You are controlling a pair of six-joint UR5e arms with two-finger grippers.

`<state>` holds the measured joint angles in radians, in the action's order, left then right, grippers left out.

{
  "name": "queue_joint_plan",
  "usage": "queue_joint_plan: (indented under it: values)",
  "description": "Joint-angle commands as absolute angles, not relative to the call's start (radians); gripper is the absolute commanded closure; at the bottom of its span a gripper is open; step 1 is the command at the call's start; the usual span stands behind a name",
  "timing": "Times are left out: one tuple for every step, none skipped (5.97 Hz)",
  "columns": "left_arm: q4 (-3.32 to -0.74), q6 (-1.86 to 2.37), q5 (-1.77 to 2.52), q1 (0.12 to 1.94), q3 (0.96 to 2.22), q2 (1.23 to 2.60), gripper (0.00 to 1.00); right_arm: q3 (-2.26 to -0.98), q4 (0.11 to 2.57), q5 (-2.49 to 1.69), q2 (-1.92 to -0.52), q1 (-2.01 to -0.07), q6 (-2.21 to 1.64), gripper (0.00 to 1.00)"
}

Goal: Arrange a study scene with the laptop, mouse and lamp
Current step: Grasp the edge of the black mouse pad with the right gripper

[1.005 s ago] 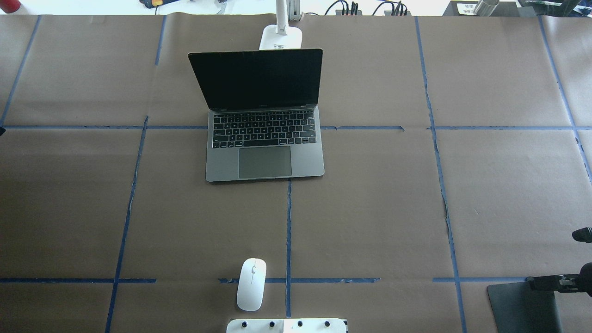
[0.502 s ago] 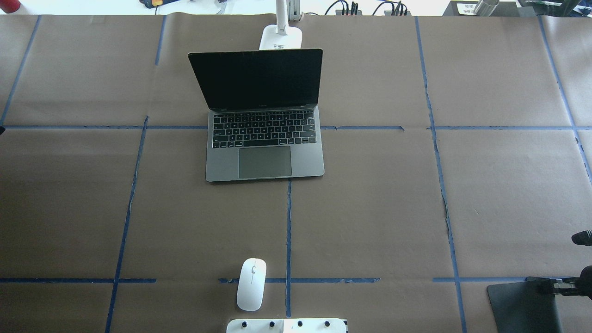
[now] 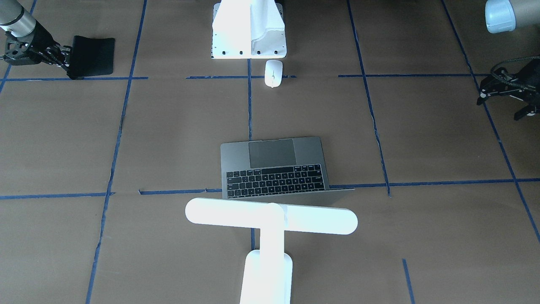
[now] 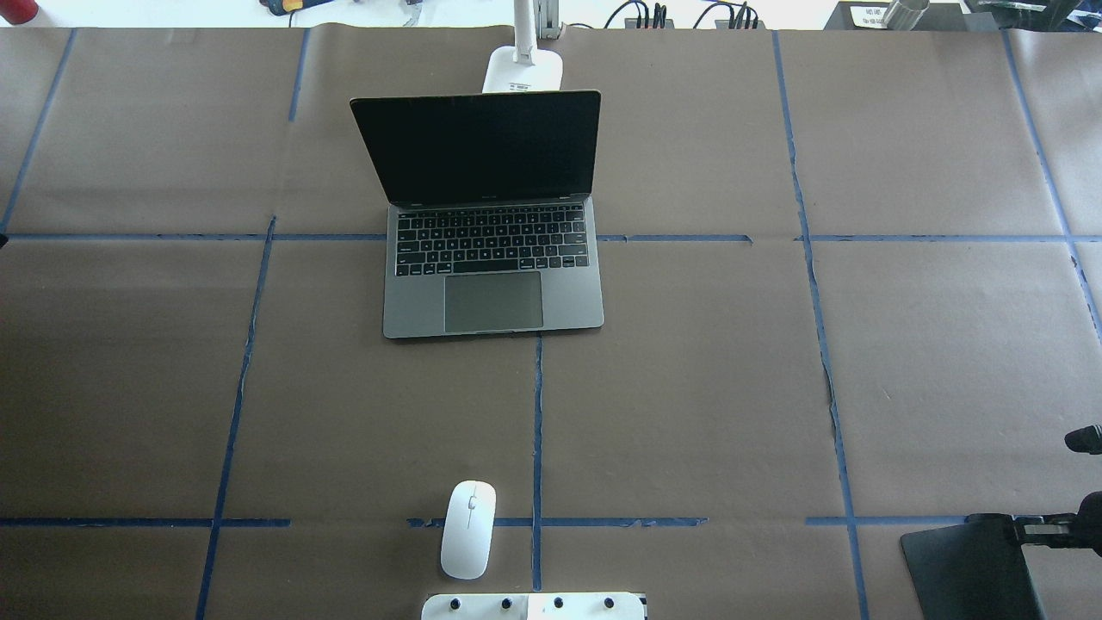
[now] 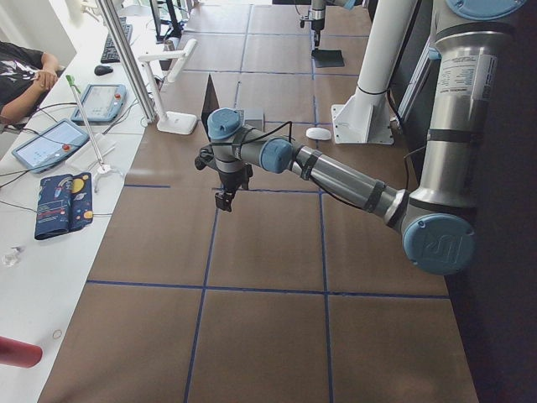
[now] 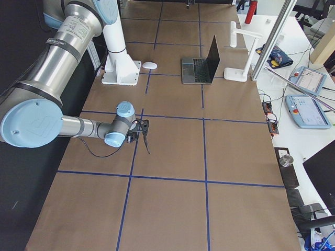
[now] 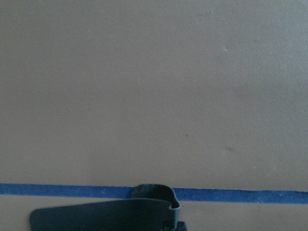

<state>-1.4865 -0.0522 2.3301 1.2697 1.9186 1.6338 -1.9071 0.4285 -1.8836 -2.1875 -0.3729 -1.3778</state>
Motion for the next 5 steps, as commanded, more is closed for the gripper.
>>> queue_joint_plan:
  values:
    - [-1.486,-0.052,2.330,1.270,1.919,1.634,0.00,-1.928,0.396,-1.876,-2.165,-0.443,-1.396,1.00]
    - [-1.486,-0.052,2.332,1.270,1.919,1.634,0.00,-1.919,0.402,-1.887,-2.107,-0.504,-1.396,1.00]
    - [-1.486,-0.052,2.332,1.270,1.927,1.634,0.00,-1.910,0.414,-1.878,-2.062,-0.547,-1.396,1.00]
    - [-1.486,-0.052,2.332,1.270,1.928,1.634,0.00,-1.905,0.457,-1.882,-2.007,-0.590,-1.396,1.00]
    - [-1.486,-0.052,2.332,1.270,1.930,1.634,0.00,-1.904,0.539,-1.884,-1.899,-0.610,-1.396,1.00]
